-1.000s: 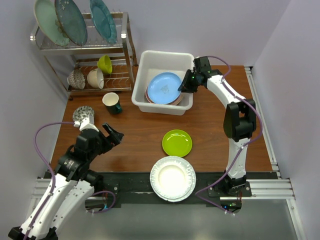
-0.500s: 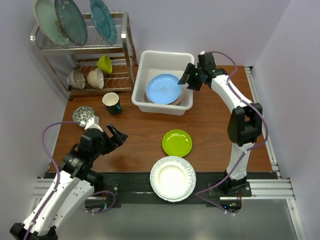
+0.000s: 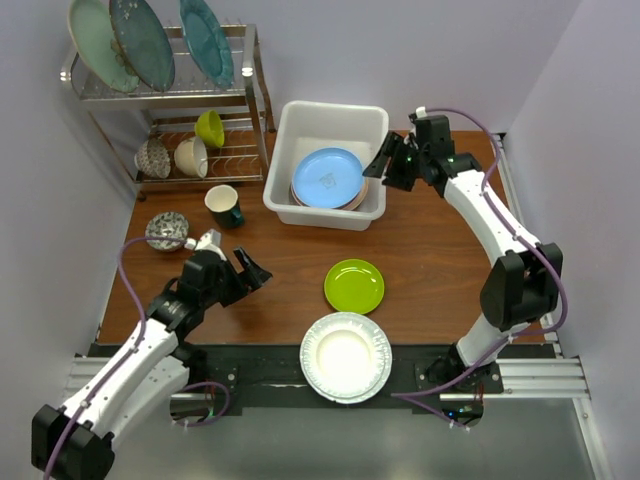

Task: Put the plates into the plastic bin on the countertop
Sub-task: Place the plate in the plastic bin.

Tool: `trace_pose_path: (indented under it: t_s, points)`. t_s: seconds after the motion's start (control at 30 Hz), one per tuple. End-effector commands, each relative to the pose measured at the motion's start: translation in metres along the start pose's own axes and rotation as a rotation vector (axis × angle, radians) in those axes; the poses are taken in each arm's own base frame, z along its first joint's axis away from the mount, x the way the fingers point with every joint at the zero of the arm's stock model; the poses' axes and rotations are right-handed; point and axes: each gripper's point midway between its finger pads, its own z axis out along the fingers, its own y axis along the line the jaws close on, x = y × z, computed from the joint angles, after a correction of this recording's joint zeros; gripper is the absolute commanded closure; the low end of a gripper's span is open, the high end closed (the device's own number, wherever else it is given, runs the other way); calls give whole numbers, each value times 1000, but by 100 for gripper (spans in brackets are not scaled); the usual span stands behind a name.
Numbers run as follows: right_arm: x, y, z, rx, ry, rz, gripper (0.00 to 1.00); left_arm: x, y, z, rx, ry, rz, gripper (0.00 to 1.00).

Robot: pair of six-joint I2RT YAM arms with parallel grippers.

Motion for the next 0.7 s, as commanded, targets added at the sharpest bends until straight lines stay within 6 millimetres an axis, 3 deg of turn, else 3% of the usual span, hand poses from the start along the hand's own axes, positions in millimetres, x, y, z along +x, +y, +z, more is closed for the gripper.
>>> trace_pose_path:
  t_s: [0.0, 0.23, 0.3, 0.67]
  points:
    - [6, 15, -19, -80, 2, 7, 38, -1, -25, 15, 129, 10, 21, 12]
    - [29, 9, -35, -84, 34, 11, 38, 13, -37, 41, 184, 113, 52, 15]
    - [35, 6, -40, -85, 39, 13, 38, 11, -49, 45, 229, 116, 65, 15]
    - [78, -18, -48, -54, 119, 18, 38, 33, -74, 70, 283, 219, 117, 16]
